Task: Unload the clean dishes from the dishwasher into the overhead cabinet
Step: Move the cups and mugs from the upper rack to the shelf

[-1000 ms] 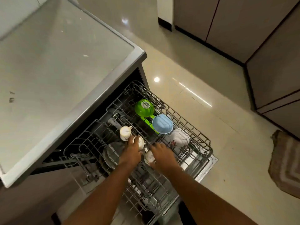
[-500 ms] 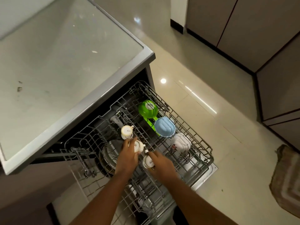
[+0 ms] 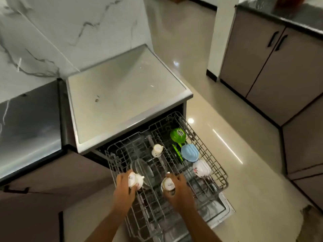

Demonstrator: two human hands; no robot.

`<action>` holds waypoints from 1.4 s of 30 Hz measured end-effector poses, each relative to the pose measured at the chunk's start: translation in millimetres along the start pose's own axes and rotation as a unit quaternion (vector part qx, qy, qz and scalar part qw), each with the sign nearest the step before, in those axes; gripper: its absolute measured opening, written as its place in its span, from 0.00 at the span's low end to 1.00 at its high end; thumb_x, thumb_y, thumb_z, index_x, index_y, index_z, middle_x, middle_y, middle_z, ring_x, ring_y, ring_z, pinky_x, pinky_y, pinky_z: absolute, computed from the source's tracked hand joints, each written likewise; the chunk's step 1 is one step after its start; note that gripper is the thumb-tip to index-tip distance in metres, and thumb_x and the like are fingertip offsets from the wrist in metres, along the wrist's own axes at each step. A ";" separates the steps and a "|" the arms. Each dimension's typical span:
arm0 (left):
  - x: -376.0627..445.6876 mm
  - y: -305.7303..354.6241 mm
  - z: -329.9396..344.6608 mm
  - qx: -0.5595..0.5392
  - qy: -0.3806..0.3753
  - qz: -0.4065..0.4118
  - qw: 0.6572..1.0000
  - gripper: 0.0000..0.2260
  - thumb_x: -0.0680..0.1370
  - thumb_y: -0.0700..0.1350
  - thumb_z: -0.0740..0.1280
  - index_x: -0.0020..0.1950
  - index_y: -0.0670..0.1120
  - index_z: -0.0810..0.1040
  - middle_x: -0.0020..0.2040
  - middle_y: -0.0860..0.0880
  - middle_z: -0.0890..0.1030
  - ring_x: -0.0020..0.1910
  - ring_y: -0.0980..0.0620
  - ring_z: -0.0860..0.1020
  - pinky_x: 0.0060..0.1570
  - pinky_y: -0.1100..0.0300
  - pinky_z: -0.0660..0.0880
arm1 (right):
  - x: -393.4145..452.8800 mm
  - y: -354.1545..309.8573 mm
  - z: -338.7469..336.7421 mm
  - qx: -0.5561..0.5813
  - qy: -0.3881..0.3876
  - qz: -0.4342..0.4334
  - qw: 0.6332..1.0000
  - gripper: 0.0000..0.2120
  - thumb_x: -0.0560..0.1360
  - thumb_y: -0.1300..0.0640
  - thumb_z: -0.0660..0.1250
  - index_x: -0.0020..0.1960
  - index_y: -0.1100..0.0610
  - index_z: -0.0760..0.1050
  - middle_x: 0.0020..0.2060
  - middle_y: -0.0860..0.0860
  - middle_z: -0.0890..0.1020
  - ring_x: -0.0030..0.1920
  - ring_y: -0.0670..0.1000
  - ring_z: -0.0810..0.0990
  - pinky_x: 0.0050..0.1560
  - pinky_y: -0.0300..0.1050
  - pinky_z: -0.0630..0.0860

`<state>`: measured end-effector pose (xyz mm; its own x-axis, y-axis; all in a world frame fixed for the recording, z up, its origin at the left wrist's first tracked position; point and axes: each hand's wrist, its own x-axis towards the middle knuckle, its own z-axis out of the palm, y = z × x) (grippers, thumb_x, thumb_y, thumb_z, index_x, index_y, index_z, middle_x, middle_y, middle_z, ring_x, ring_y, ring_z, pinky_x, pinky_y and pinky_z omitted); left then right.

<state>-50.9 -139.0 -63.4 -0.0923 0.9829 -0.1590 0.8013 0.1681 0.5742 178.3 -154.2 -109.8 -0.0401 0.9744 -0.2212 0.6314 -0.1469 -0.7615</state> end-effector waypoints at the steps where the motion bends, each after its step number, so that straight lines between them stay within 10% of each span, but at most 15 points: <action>1: -8.8 -3.7 -13.6 -0.009 0.011 0.006 1.000 0.24 0.77 0.41 0.69 0.72 0.45 0.69 0.61 0.48 0.68 0.54 0.48 0.74 0.48 0.58 0.73 | -5.8 -13.2 1.7 -0.005 0.010 -0.014 1.000 0.28 0.70 0.45 0.73 0.67 0.41 0.69 0.55 0.45 0.70 0.48 0.46 0.78 0.47 0.39 0.81; 11: -122.3 -99.5 -173.0 -0.094 0.179 0.021 0.979 0.29 0.71 0.38 0.76 0.68 0.54 0.72 0.56 0.55 0.70 0.50 0.60 0.75 0.47 0.68 0.73 | -84.0 -169.3 86.8 0.039 0.106 -0.126 0.986 0.26 0.66 0.47 0.76 0.63 0.41 0.75 0.50 0.43 0.73 0.48 0.43 0.78 0.45 0.39 0.76; 22: -211.0 -149.5 -454.5 -0.052 0.329 -0.015 0.943 0.23 0.68 0.56 0.76 0.61 0.58 0.74 0.55 0.62 0.77 0.52 0.57 0.79 0.50 0.56 0.77 | -122.3 -473.7 152.8 0.127 0.082 -0.311 0.938 0.29 0.64 0.48 0.76 0.62 0.41 0.69 0.54 0.40 0.77 0.52 0.41 0.78 0.50 0.40 0.77; 28: -186.1 -133.7 -577.6 -0.030 0.415 0.005 0.909 0.22 0.70 0.54 0.75 0.63 0.55 0.77 0.55 0.61 0.76 0.49 0.60 0.76 0.44 0.69 0.72 | -86.5 -616.1 129.9 0.189 0.075 -0.390 0.898 0.27 0.64 0.48 0.77 0.59 0.39 0.71 0.50 0.41 0.81 0.48 0.40 0.81 0.48 0.44 0.81; 32: -146.9 -133.5 -646.4 -0.050 0.445 0.018 0.894 0.29 0.64 0.60 0.74 0.63 0.53 0.78 0.57 0.57 0.78 0.54 0.53 0.80 0.52 0.53 0.79 | -45.0 -689.6 112.0 0.202 0.087 -0.429 0.876 0.27 0.63 0.48 0.78 0.58 0.40 0.71 0.48 0.41 0.82 0.46 0.41 0.82 0.46 0.46 0.82; 42: -13.0 -96.6 -807.6 -0.010 0.496 0.030 0.868 0.25 0.72 0.57 0.73 0.67 0.53 0.75 0.61 0.53 0.77 0.55 0.50 0.79 0.53 0.57 0.74 | 73.9 -839.3 66.7 0.202 0.122 -0.492 0.838 0.31 0.65 0.48 0.81 0.63 0.48 0.71 0.50 0.45 0.81 0.48 0.47 0.82 0.46 0.46 0.83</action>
<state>-604.5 -107.9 531.9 -0.5223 0.5695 0.6347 0.8124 0.1062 0.5733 -406.2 29.6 472.2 -0.1978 0.6556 0.7287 0.0696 0.7509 -0.6567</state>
